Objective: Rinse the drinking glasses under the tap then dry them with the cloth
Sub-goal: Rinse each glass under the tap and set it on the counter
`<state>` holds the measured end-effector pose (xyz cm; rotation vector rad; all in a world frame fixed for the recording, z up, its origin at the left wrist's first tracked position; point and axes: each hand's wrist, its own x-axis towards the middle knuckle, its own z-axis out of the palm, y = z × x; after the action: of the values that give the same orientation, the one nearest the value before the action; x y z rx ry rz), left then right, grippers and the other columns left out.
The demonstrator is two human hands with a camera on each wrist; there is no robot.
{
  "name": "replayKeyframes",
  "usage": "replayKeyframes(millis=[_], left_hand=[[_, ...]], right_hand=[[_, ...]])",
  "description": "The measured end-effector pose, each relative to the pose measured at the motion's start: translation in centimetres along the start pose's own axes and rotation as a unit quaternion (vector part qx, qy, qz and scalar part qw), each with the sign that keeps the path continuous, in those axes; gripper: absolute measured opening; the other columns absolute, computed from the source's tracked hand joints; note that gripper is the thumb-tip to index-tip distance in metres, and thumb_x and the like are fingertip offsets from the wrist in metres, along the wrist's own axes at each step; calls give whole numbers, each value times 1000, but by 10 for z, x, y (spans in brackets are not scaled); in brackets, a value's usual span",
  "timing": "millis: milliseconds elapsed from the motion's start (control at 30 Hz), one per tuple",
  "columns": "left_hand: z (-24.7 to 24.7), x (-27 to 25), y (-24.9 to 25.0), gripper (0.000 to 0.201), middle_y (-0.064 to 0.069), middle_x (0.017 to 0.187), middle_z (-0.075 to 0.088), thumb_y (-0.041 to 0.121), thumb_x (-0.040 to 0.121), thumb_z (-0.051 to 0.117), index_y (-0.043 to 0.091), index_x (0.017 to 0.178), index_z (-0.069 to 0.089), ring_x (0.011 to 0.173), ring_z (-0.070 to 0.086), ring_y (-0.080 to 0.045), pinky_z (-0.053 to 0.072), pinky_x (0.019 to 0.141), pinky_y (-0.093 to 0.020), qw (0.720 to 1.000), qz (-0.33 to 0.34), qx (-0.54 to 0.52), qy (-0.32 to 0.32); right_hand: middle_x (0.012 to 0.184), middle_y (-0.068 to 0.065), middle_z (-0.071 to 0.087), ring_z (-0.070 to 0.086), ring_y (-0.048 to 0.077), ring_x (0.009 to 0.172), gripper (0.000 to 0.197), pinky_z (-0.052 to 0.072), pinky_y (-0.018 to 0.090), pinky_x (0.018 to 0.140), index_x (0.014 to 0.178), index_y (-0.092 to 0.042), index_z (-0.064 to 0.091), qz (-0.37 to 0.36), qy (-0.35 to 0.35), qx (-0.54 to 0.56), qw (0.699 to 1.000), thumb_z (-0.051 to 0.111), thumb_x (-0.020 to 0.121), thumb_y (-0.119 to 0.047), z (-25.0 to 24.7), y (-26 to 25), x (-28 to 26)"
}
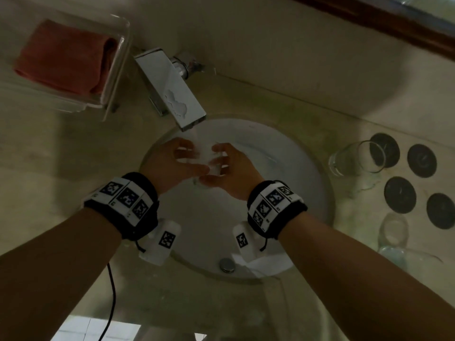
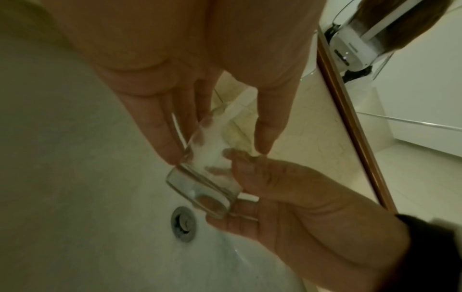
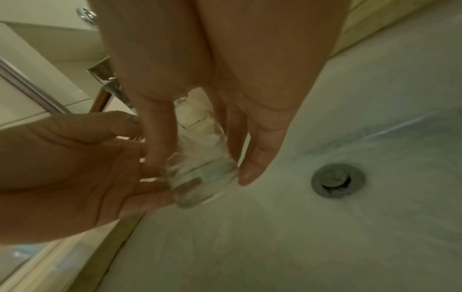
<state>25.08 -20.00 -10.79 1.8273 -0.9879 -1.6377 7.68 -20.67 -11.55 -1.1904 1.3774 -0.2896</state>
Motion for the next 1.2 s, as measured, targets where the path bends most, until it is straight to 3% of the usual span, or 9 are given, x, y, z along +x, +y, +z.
replayKeyframes(millis=[367,433,567,733,833,900,1000,1067,1200], left_hand=[[2,-2,3,72,13,110,61,-3,64,87,18,122,49,97,64,-2,55,68,-11,994,104,-37,9],[2,-3,4,79,13,111,61,3,57,92,20,123,50,100,65,-3,55,70,-12,992,113,-52,3],[1,-7,7,87,16,111,59,42,28,88,38,108,52,91,65,7,55,71,-14,990,116,-75,1],[-1,-6,6,95,13,116,57,43,27,95,33,111,51,88,65,10,53,68,-9,989,132,-64,14],[-3,-6,3,108,6,124,58,45,27,93,20,123,51,103,65,-7,58,80,-24,993,109,-46,28],[-6,-4,-1,102,6,122,60,43,33,92,16,124,52,102,64,-6,56,79,-21,994,100,-28,35],[-10,4,-7,63,2,109,70,34,69,89,6,120,63,90,67,-5,52,69,-11,994,63,76,40],[-9,4,-9,42,-7,89,74,37,83,77,1,103,72,77,70,-14,59,66,-19,996,15,88,14],[2,7,-11,54,-16,74,71,51,89,65,-1,75,69,71,70,-30,61,74,-38,992,-64,109,0]], right_hand=[[117,7,64,67,28,102,78,59,52,85,132,-14,47,-70,72,-9,995,89,67,-4,4,-7,7],[119,8,64,67,28,103,78,59,51,86,132,-13,47,-78,81,-15,994,89,66,-4,4,-8,8],[114,7,66,68,27,101,79,59,52,83,133,-13,48,-93,89,-20,991,89,66,-4,6,-9,12],[112,7,68,68,28,99,80,59,53,82,131,-15,50,-109,95,-19,989,90,63,-5,10,-8,16],[110,2,65,68,30,100,80,59,54,81,131,-16,50,-102,87,-15,991,91,63,-6,13,-7,19],[116,4,65,68,30,103,83,59,55,83,133,-18,49,-78,71,-15,994,92,62,-12,13,-6,21],[123,8,66,67,27,107,74,57,48,93,132,-14,53,-21,9,-37,999,89,69,-31,6,-6,18],[119,11,70,69,27,104,55,58,46,92,122,-12,58,32,-32,-28,999,82,80,-39,4,-3,12],[96,21,76,75,33,87,57,62,49,85,104,5,70,105,-58,8,993,69,89,-50,7,6,6]])
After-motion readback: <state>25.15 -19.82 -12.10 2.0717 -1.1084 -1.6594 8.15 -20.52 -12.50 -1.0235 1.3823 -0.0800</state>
